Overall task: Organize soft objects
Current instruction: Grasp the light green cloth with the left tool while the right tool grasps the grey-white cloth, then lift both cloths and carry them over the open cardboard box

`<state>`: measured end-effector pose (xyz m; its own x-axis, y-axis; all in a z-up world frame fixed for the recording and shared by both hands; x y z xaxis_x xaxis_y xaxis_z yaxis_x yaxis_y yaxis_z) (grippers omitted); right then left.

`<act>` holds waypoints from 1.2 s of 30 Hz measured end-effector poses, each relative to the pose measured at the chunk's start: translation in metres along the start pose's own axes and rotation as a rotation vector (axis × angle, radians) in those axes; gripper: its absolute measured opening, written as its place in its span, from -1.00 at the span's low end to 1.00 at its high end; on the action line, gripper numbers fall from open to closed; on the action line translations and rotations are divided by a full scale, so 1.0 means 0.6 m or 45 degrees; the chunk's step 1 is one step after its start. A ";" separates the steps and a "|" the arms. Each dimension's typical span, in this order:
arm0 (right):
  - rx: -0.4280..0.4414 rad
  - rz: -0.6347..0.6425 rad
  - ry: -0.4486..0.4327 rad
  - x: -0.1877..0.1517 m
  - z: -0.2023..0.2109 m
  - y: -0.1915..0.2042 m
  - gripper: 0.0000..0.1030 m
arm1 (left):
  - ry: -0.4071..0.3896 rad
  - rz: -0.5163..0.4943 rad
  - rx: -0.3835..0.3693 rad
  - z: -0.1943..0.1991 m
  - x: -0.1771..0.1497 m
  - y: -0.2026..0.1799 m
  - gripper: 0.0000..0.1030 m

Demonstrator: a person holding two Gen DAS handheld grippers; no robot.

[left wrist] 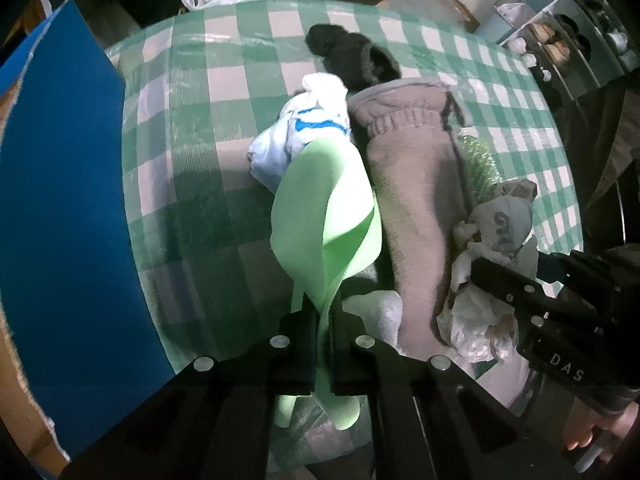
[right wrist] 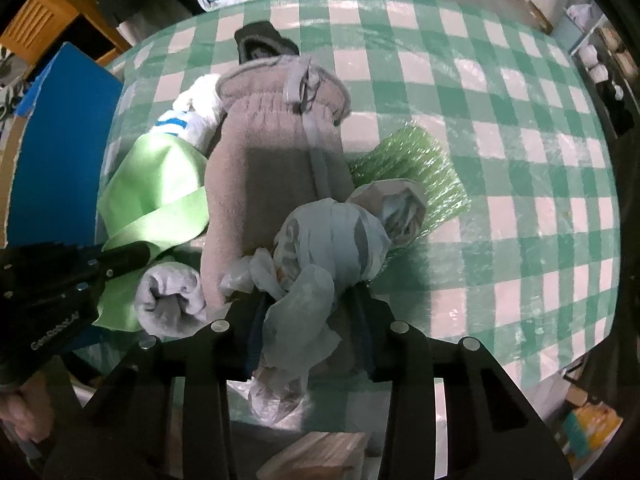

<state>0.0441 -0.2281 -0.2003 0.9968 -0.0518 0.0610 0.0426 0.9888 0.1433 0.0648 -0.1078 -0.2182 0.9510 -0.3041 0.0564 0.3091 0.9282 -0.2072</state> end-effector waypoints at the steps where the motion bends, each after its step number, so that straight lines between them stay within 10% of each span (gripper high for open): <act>1: -0.005 0.008 -0.013 0.000 0.007 0.000 -0.28 | -0.009 -0.004 0.003 0.003 -0.001 -0.001 -0.93; 36: -0.067 0.230 -0.251 0.012 0.149 0.056 -0.31 | -0.270 -0.137 0.233 0.154 -0.030 0.003 -0.93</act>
<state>0.0465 -0.2079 -0.1070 0.9564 0.1050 0.2725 -0.1262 0.9901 0.0612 0.0490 -0.0805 -0.1291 0.8879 -0.3689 0.2750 0.3864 0.9223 -0.0104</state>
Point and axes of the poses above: each gripper's, at about its wrist camera, not at the fingertips, and z roughly against the way its jaws point, y to its left, x to its top, the point moved 6 cm from there along -z, roughly the way its jaws point, and after that the axes turned 3 degrees about y, right-handed, at the moved point
